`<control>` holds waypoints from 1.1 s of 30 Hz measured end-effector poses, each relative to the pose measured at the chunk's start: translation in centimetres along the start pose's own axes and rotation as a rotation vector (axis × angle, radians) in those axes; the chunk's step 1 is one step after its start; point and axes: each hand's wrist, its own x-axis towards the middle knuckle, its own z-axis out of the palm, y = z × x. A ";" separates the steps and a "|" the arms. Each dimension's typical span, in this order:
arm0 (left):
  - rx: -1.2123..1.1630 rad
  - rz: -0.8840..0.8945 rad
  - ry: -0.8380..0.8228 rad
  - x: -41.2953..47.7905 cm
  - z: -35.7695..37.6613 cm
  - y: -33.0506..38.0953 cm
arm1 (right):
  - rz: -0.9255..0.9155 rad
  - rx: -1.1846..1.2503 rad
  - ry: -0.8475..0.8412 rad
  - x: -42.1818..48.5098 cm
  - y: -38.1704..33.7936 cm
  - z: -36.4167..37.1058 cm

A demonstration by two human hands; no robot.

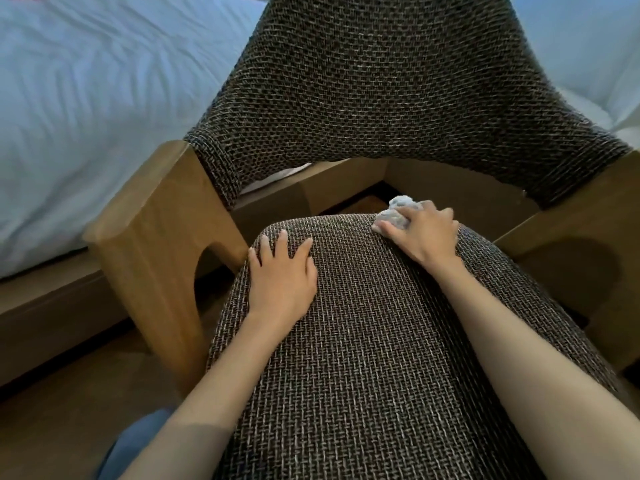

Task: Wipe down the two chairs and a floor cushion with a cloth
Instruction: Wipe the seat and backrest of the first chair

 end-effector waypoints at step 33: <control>0.066 0.050 -0.044 0.3 0.9 1.4 | -0.232 0.199 0.120 -4.5 -2.5 -0.8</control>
